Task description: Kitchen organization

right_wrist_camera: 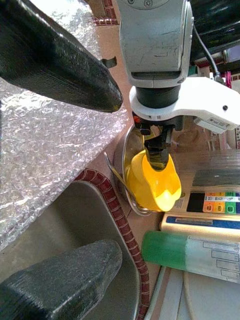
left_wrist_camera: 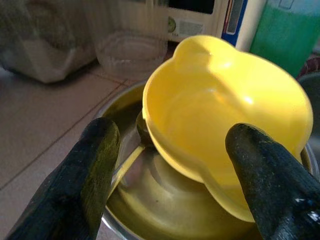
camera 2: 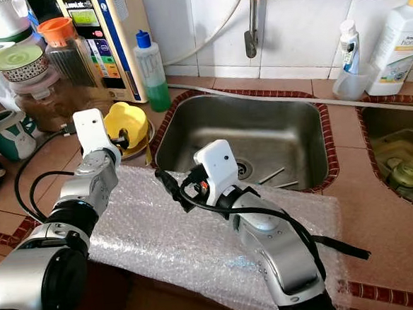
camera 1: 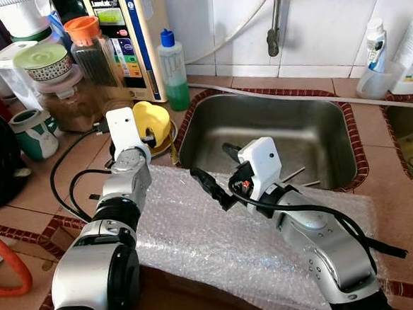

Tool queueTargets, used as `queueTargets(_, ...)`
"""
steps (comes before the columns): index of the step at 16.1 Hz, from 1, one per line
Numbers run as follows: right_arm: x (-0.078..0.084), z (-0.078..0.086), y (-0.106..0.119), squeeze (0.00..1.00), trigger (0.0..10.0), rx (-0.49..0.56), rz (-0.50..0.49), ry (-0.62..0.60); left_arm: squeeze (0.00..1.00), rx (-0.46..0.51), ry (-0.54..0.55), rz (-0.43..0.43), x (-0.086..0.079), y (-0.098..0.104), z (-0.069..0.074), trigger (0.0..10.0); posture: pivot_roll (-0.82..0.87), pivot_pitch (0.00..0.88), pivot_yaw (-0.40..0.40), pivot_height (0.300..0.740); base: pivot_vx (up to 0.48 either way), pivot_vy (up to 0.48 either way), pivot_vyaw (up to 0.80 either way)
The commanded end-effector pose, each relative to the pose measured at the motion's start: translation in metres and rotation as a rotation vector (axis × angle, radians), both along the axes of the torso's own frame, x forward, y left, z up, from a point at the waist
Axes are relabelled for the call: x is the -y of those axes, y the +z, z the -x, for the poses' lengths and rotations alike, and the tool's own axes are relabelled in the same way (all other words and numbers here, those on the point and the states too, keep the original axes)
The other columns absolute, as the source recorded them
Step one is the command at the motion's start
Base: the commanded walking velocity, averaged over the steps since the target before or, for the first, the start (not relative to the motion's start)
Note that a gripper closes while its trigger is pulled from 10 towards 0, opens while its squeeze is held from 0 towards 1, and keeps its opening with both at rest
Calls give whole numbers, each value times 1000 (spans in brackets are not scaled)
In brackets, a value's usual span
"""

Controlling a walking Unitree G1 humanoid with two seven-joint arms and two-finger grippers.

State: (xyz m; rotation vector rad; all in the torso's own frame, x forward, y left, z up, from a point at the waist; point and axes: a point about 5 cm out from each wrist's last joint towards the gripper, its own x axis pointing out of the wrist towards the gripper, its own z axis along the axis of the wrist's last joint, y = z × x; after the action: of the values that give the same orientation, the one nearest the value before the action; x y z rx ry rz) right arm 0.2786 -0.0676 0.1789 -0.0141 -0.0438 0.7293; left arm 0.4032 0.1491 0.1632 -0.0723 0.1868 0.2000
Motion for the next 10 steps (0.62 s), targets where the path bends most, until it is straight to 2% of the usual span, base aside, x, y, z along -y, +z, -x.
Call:
queueTargets(1, -1, -2, 4, 0, 10000, 16, -1, 8, 0, 63, 5, -66, -3, 15, -3, 10000, -243, 71, 123, 740, 0, 0, 0)
queueTargets(3, -1, -2, 4, 0, 10000, 17, -1, 7, 0, 75, 3, -79, -2, 17, -3, 10000, -242, 71, 123, 740, 0, 0, 0)
queueTargets(5, -1, -3, 4, 0, 10000, 20, -1, 6, 0, 17, 26, -19, -4, 10, -2, 10000, -240, 73, 122, 740, 0, 0, 0)
queueTargets(10, -3, -2, 5, 0, 10000, 26, -6, 14, 0, -82, 35, 33, -2, 1, -1, 10000, -241, 74, 125, 740, 0, 0, 0)
